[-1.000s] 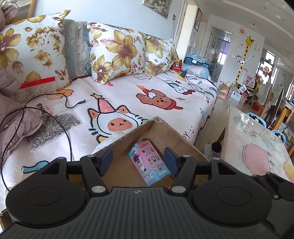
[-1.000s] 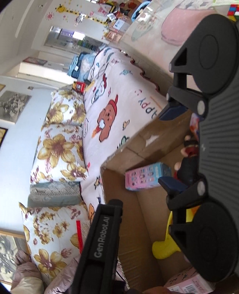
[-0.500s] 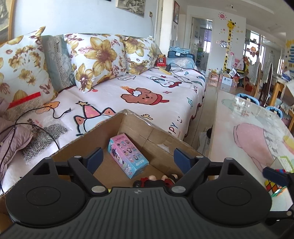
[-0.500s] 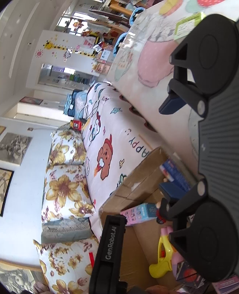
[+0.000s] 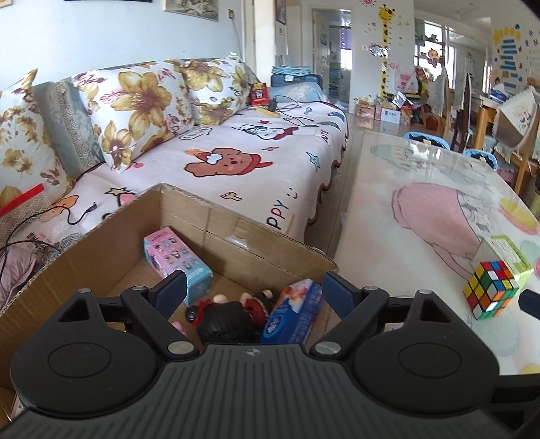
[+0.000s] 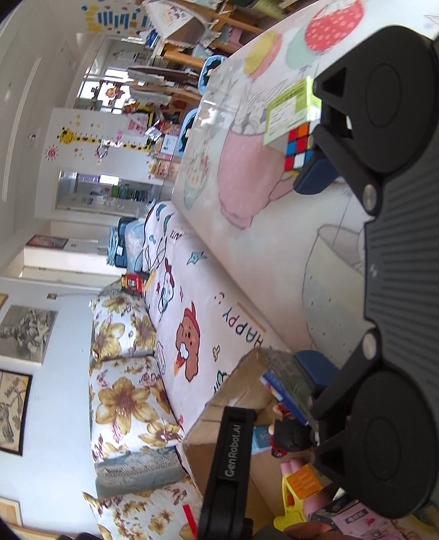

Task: Organize rigid objects
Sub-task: 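Move both empty grippers back toward the Rubik's cube and green medicine box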

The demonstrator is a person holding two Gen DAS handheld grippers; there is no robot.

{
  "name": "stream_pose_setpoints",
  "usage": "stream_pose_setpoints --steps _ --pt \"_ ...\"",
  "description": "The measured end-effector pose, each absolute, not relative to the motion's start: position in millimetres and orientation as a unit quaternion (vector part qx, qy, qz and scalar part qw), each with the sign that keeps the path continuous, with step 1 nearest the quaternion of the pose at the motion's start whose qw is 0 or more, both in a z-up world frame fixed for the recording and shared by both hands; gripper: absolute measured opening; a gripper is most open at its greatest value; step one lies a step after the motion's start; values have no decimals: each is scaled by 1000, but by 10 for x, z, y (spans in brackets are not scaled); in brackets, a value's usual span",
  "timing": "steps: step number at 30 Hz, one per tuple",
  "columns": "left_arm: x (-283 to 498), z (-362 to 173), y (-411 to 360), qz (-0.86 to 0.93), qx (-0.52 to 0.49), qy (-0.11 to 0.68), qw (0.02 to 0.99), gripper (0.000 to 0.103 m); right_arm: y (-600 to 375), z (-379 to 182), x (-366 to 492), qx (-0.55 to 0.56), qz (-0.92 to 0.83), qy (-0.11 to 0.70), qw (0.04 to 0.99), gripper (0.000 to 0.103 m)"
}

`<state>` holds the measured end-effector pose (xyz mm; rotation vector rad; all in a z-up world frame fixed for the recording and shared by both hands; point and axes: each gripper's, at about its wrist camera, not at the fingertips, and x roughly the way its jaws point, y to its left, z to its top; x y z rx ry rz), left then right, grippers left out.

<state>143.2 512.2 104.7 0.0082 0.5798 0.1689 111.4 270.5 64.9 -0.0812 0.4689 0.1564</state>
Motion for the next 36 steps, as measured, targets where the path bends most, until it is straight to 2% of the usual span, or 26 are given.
stream_pose_setpoints --steps 20,36 --pt "1516 948 5021 61 71 297 950 103 2186 570 990 5 24 225 974 102" --pt "1577 888 4926 39 98 303 947 103 1823 378 1126 -3 -13 244 970 102"
